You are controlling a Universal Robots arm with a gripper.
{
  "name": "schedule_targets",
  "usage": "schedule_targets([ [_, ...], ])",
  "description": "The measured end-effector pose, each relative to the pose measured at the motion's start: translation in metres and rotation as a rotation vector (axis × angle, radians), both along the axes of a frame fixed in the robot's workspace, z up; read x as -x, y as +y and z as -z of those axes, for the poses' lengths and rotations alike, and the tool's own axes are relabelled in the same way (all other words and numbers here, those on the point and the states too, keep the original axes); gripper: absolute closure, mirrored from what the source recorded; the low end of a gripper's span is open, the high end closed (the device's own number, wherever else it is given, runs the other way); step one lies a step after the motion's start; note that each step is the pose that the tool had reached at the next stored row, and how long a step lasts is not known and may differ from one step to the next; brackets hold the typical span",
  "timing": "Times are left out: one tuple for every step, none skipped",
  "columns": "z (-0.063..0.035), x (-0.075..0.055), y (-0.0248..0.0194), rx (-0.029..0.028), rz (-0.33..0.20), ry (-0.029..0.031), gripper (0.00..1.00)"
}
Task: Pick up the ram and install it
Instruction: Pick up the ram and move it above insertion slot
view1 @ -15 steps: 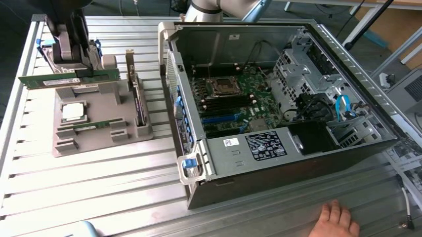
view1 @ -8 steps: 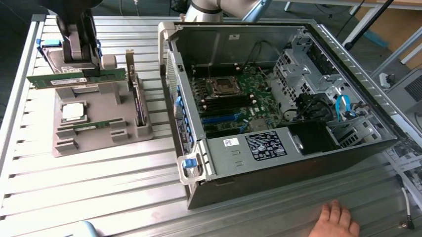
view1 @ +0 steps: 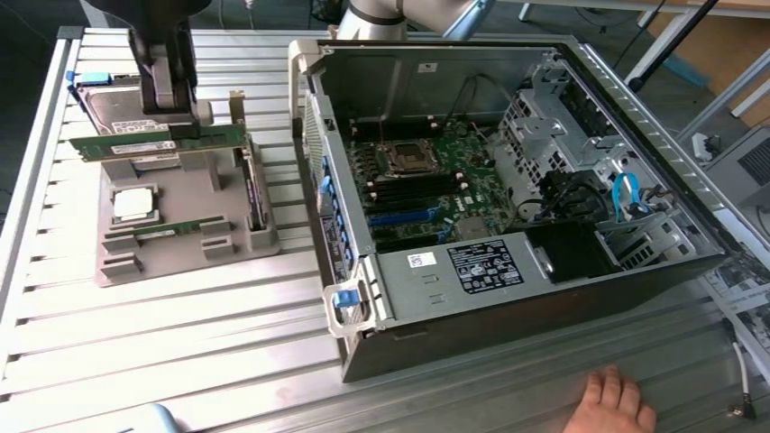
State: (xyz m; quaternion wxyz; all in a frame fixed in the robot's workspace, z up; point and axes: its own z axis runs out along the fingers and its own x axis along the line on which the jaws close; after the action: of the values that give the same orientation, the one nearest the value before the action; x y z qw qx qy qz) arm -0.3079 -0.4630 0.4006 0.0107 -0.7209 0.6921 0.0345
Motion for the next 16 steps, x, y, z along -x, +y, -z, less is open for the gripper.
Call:
schedule_targets([
  [0.0, -0.002, 0.0, 0.0, 0.0, 0.0, 0.88],
  [0.0, -0.003, 0.0, 0.0, 0.0, 0.0, 0.88],
  [0.0, -0.005, 0.0, 0.0, 0.0, 0.0, 0.88],
  [0.0, -0.007, 0.0, 0.0001, 0.0, 0.0001, 0.88],
  [0.0, -0.009, 0.0, 0.0, 0.0, -0.0001, 0.88],
  [0.0, -0.01, 0.0, 0.0, 0.0, 0.0, 0.88],
  [0.0, -0.011, 0.0, 0.0, 0.0, 0.0, 0.88],
  [0.0, -0.013, 0.0, 0.0, 0.0, 0.0, 0.88],
  [0.0, -0.015, 0.0, 0.0, 0.0, 0.0, 0.88],
  [0.0, -0.016, 0.0, 0.0, 0.0, 0.0, 0.88],
  [0.0, -0.017, 0.0, 0.0, 0.0, 0.0, 0.88],
  [0.0, -0.019, 0.0, 0.0, 0.0, 0.0, 0.88],
  [0.0, -0.02, 0.0, 0.0, 0.0, 0.0, 0.88],
  [0.0, -0.022, 0.0, 0.0, 0.0, 0.0, 0.88],
  [0.0, -0.023, 0.0, 0.0, 0.0, 0.0001, 0.88],
  [0.0, -0.024, 0.0, 0.0, 0.0, 0.0001, 0.88],
])
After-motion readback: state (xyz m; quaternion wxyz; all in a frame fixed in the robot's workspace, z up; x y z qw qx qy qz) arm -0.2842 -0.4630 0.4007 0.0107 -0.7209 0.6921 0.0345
